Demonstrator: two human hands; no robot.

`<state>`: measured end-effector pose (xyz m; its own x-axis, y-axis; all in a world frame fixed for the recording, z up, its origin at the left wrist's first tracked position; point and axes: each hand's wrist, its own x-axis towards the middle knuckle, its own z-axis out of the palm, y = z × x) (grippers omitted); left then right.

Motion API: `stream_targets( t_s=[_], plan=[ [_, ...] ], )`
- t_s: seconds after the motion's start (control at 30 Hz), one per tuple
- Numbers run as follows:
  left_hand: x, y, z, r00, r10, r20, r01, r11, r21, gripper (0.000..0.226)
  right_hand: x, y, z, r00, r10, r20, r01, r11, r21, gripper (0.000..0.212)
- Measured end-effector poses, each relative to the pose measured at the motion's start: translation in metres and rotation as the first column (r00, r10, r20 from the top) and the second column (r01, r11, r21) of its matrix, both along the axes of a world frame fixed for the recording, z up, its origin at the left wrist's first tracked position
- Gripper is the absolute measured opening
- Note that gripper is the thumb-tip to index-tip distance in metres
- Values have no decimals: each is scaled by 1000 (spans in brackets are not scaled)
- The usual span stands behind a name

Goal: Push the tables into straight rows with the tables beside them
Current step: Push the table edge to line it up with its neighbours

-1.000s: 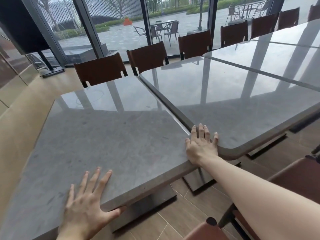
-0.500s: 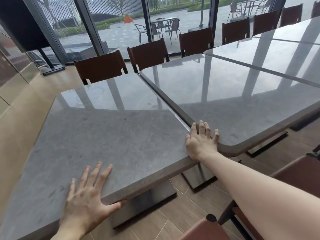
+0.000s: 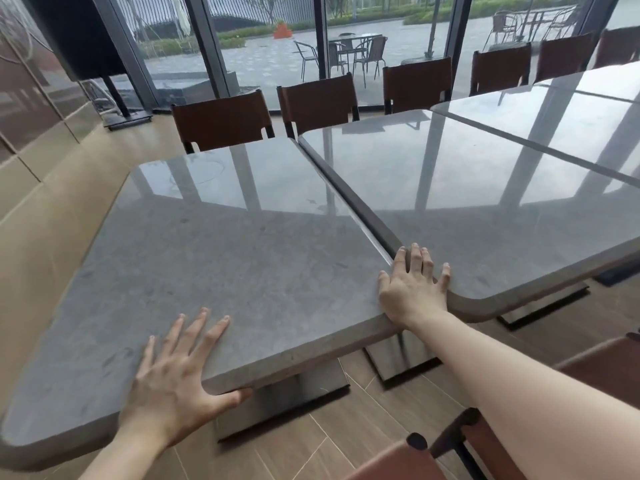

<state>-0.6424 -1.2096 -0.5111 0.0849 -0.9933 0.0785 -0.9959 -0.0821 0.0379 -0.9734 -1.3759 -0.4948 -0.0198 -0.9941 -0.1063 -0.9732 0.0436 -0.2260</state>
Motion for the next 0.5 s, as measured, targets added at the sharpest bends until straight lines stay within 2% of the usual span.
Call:
stream_targets(
  t_s=[0.2, 0.5],
  plan=[
    [1, 3, -1, 1000, 12, 27, -13, 999, 41, 118, 1, 3, 1, 999, 23, -35, -23, 1000, 5, 73],
    [0, 10, -2, 999, 12, -32, -11, 1000, 18, 128, 3, 11, 5, 997, 45, -58, -44, 999, 16, 73]
  ],
)
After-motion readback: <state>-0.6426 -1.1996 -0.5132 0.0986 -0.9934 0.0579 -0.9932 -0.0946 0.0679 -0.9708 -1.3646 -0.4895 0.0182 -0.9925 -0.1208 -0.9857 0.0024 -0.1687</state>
